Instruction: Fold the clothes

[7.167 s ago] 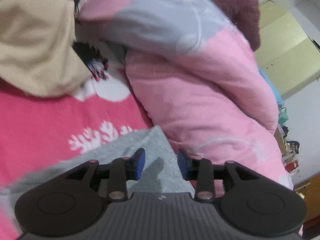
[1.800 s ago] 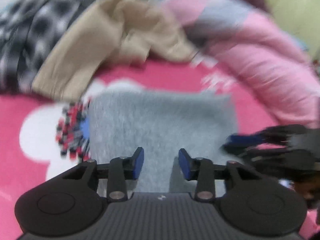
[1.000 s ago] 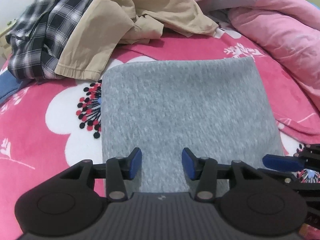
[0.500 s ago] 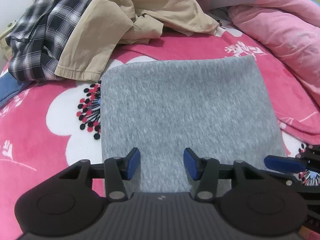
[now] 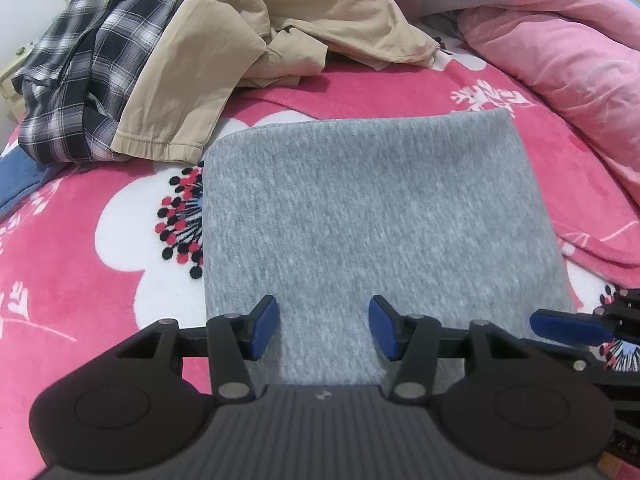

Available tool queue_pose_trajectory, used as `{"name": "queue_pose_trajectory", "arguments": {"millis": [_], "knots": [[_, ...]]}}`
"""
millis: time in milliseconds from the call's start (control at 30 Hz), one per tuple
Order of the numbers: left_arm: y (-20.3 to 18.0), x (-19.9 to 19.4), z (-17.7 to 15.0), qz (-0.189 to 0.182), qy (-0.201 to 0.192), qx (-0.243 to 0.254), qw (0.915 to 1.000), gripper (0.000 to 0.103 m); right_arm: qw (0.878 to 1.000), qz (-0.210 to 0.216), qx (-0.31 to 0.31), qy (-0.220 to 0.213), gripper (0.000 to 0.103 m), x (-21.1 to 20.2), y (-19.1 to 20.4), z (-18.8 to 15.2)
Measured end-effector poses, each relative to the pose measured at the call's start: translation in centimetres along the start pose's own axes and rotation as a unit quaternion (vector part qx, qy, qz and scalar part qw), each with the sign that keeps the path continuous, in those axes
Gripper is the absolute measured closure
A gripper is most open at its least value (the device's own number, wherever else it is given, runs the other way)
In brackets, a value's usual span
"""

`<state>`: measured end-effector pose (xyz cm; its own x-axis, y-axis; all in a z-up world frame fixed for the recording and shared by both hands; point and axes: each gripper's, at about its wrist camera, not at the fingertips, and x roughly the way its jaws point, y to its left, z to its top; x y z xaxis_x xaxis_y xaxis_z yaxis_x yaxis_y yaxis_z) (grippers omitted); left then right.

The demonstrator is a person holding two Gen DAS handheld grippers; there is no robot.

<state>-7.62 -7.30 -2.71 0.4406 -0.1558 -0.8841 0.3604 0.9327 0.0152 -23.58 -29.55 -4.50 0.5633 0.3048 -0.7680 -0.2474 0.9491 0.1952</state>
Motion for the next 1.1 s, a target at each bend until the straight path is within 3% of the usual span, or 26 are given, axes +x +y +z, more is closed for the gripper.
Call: {"name": "queue_pose_trajectory", "arguments": {"millis": [1100], "knots": [[-0.11, 0.07, -0.17, 0.014, -0.002, 0.010, 0.9999, 0.044, 1.000, -0.001, -0.004, 0.000, 0.083, 0.04, -0.13, 0.10]]}}
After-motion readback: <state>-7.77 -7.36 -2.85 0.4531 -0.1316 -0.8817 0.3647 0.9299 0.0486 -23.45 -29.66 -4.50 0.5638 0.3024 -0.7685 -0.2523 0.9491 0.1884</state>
